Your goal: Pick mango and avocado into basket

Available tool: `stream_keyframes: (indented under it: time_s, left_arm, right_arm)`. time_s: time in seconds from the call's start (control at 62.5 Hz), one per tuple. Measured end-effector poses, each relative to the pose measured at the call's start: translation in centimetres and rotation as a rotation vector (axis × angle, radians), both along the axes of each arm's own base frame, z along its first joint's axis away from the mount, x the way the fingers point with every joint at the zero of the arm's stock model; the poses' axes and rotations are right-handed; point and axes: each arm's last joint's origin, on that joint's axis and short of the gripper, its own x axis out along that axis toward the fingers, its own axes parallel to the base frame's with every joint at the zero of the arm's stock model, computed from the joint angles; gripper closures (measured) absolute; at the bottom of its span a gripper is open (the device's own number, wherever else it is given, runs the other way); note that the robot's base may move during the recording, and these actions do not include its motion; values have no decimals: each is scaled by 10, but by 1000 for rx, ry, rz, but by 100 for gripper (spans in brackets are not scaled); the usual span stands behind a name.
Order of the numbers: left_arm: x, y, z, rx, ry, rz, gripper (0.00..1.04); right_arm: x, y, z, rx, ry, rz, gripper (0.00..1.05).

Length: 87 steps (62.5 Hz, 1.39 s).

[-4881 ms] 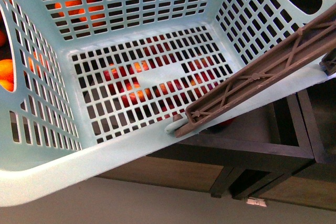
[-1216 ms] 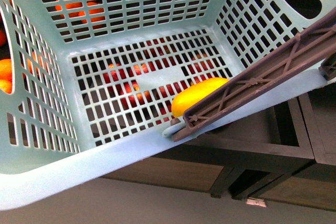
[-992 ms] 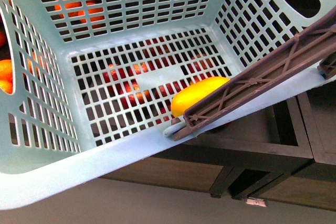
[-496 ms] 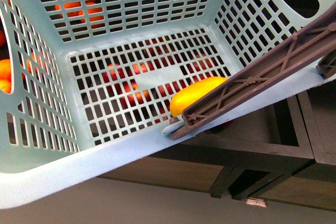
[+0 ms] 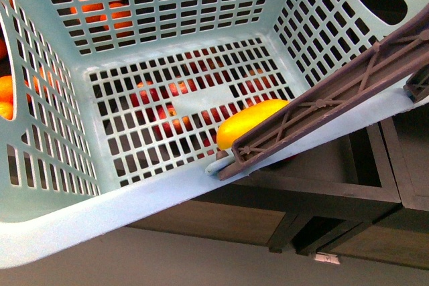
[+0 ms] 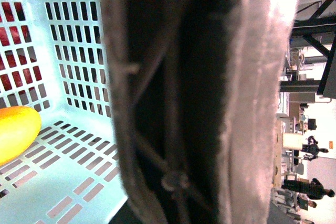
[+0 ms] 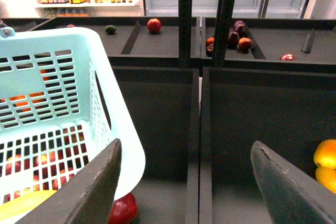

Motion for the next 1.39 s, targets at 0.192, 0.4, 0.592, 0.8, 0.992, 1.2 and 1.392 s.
stream_keyframes:
  time_s: [0.192, 0.4, 0.592, 0.8, 0.992, 1.2, 1.392]
  left_arm:
    - [0, 0, 0, 1, -1, 1, 90]
    - [-2, -3, 0, -10, 9, -22, 90]
    - [-2, -2, 0, -6, 4, -15, 90]
    - [0, 0, 0, 4, -4, 4, 91]
    - [-1, 0, 0, -1, -1, -5, 91]
    - [-1, 0, 0, 0, -2, 1, 91]
    - [0, 0, 0, 1, -2, 0, 91]
  right_arm:
    - [0, 0, 0, 0, -1, -2, 9]
    - [0, 0, 0, 0, -1, -4, 9]
    - [0, 0, 0, 0, 0, -3, 9]
    - [0, 0, -1, 0, 3, -1, 9]
    - [0, 0, -1, 0, 4, -3, 9]
    - [0, 0, -1, 0, 2, 0, 9]
    - [0, 0, -1, 0, 4, -2, 9]
